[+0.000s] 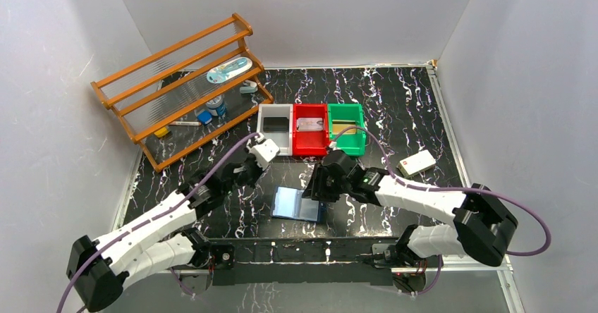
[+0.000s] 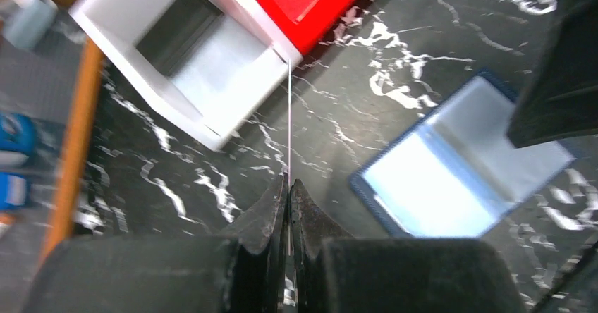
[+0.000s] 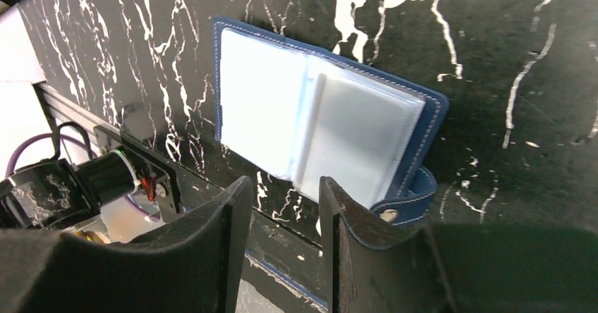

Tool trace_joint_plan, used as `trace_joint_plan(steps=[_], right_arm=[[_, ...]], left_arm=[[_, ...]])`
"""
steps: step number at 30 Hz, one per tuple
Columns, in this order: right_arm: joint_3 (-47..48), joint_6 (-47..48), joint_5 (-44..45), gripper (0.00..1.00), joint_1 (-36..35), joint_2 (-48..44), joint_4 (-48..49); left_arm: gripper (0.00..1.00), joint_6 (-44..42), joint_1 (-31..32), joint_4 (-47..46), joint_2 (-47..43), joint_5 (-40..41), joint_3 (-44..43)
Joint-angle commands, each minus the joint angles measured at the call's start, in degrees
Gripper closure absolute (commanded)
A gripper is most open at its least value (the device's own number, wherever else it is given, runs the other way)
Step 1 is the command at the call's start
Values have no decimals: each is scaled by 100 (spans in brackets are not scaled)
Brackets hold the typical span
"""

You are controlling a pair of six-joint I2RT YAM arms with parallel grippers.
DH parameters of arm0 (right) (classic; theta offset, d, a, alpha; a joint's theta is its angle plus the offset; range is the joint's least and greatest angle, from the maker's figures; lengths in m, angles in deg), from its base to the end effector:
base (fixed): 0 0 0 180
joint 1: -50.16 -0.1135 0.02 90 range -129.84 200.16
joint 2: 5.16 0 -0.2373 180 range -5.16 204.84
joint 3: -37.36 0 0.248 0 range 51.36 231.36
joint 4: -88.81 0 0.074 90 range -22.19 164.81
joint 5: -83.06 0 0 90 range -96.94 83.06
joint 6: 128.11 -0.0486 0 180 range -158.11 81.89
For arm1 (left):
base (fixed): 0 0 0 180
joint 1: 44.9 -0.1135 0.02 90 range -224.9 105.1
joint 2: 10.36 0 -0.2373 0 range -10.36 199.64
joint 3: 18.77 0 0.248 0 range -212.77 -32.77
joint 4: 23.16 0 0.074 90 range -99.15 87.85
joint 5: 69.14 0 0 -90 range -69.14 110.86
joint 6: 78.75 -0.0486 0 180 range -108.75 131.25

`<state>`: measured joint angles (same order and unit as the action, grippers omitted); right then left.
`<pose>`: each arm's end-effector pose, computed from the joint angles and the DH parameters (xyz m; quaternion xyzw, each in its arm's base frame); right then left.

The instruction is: Take the credit cards out of the card holder

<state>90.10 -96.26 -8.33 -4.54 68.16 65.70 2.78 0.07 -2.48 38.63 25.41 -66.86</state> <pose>0.1566 0.2232 0.1690 0.0229 0.9191 0.3338 0.2082 0.1627 -0.1571 0.2436 0.3516 0.7481 -0.1448 0.5438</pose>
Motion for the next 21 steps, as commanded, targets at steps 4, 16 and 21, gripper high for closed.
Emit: trace_joint_plan(steps=[4,16,21], right_arm=[[-394,-35,230,51,170,-350,128],[-68,293,640,51,204,-851,-745],[-253,219,832,50,222,-1167,-806]], left_arm=[[100,-3251,-86,53,1197,272,-989],[100,-4753,-1430,-484,3064,-1279,-2074],[100,-4832,-1491,-763,3439,-1565,-2322]])
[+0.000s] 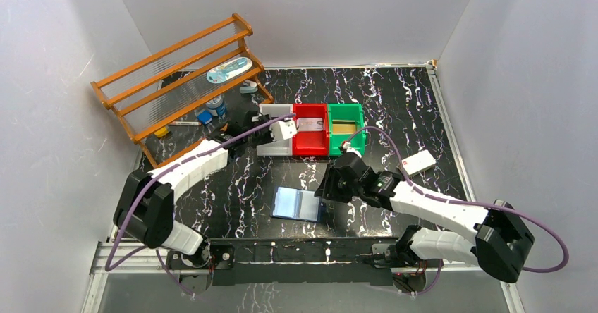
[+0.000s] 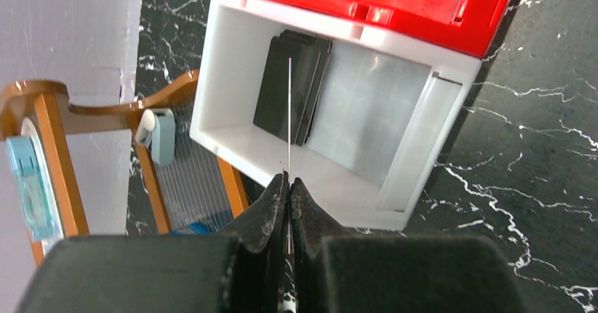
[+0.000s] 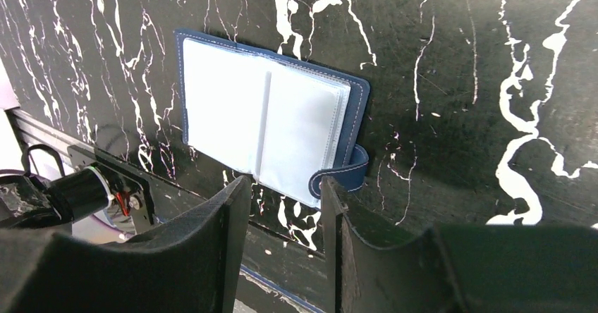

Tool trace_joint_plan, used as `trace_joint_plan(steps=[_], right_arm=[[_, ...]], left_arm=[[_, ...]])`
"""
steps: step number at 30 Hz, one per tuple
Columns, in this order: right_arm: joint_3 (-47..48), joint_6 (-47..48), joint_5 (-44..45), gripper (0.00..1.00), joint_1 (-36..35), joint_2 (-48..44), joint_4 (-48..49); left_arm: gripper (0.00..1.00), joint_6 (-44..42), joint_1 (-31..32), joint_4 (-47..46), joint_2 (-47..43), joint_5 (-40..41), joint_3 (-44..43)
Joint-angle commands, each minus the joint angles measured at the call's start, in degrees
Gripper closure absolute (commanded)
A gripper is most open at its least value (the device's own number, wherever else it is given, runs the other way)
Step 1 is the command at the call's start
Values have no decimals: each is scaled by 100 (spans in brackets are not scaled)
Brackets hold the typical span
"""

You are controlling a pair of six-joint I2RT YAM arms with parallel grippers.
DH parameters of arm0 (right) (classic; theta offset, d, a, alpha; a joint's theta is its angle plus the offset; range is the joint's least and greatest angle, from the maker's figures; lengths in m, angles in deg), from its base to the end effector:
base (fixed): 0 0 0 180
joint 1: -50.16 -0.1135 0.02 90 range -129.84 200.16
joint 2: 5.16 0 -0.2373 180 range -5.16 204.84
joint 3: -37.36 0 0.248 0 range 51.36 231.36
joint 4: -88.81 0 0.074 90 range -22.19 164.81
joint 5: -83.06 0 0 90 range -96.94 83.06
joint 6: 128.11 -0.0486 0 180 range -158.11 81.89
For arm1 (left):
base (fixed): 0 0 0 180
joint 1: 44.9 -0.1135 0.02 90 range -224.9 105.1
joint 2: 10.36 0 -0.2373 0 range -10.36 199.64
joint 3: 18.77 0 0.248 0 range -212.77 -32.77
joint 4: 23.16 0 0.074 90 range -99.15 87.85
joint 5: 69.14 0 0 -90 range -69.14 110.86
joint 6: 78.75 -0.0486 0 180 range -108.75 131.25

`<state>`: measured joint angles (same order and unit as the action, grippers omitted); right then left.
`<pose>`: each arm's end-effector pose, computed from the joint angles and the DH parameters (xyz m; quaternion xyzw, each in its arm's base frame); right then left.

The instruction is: Take the credit cards out of the card holder

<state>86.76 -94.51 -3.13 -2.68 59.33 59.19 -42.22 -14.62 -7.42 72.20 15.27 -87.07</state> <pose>0.1501 0.1927 0.1769 0.0414 0.9216 0.2960 0.2478 0.2874 -0.1733 0.2265 0.5955 0.6278 0.0590 0.4977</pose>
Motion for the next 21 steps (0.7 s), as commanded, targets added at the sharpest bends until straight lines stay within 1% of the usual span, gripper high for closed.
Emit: trace_joint_plan(steps=[1,3,9,14,18,21], right_arm=[[46,16,297,50,37,-329,-114],[-17,-27,247,50,38,-366,-62],[-27,-49,159,50,44,-300,-33],[33,10,150,50,46,-247,-62],[57,6,161,50,50,-246,-85],[73,15,167,50,56,-275,-146]], left_arm=[[100,-350,-31,-259,158,-576,-357],[100,-413,-38,-209,267,-615,-431],[100,-537,-77,-202,710,-388,-686],[100,-583,-122,-324,1146,-14,-887],[100,-841,-177,-323,1459,360,-1019],[100,-873,-259,-466,1584,319,-1051]])
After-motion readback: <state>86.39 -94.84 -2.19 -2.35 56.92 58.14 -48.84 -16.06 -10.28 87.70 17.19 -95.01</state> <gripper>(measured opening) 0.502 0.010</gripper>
